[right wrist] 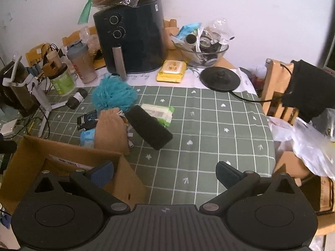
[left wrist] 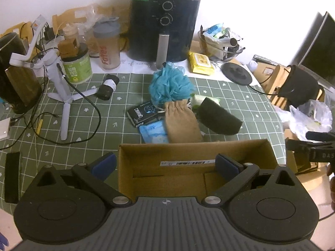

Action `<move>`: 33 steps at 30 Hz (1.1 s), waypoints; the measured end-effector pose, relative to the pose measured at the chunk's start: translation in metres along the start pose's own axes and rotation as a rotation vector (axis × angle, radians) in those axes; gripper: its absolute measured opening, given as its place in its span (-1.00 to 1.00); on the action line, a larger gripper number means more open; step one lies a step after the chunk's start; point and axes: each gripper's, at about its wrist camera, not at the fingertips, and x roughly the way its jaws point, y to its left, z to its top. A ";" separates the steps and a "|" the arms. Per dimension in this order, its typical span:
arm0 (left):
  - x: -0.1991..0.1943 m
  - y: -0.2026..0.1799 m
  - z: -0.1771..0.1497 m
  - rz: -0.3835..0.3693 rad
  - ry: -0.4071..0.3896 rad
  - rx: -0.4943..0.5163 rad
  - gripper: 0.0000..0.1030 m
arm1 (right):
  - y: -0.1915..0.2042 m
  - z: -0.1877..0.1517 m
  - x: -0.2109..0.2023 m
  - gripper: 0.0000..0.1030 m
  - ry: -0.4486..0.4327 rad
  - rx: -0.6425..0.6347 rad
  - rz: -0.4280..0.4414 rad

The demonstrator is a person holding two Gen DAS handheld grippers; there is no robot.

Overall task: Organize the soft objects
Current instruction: 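Close the right gripper on the black foam sponge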

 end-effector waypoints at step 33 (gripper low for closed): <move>0.020 0.031 0.017 -0.033 0.000 -0.011 1.00 | 0.046 0.063 0.188 0.98 0.168 -0.496 0.092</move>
